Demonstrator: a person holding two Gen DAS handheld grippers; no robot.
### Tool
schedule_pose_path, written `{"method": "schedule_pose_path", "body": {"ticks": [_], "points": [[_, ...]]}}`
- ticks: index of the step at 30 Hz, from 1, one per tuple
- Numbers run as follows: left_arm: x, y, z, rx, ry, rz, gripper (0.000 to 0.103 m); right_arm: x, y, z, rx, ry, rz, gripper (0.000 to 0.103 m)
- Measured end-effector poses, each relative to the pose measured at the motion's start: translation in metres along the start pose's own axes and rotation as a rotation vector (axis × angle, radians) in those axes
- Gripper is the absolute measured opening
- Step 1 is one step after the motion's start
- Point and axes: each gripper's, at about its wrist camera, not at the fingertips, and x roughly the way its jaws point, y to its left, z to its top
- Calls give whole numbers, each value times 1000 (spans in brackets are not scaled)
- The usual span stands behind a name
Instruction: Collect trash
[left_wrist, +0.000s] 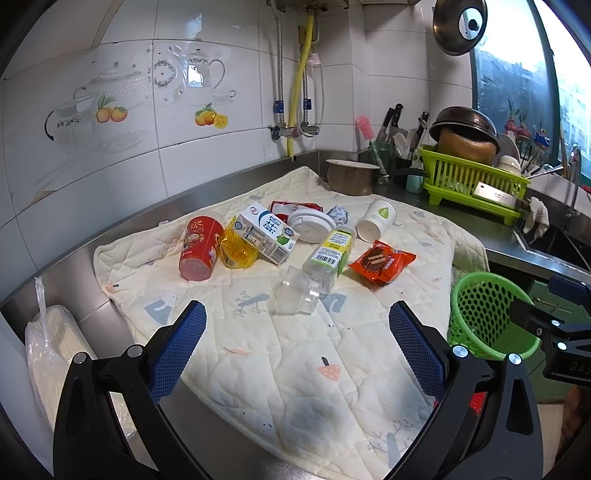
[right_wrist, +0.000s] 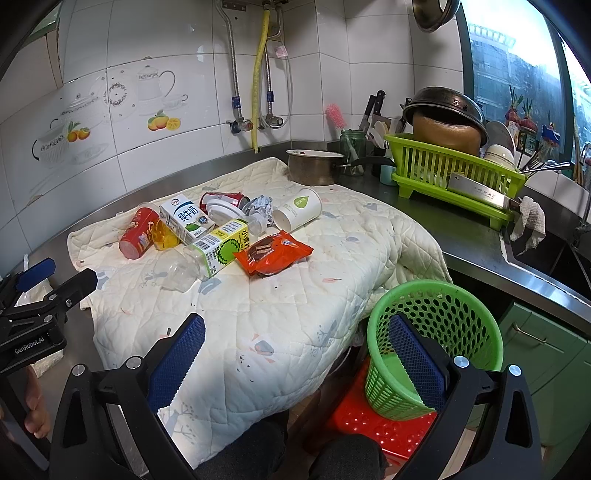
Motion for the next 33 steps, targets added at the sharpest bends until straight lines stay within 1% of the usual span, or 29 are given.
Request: {"method": "schedule_pose_path", "body": {"ticks": [18, 33], "points": [[1, 0, 0, 2, 3, 7, 98, 0, 0, -1, 0, 3, -3, 97], [6, -1, 0, 4, 14, -1, 98, 5, 3, 0, -6, 7, 4, 97]]}}
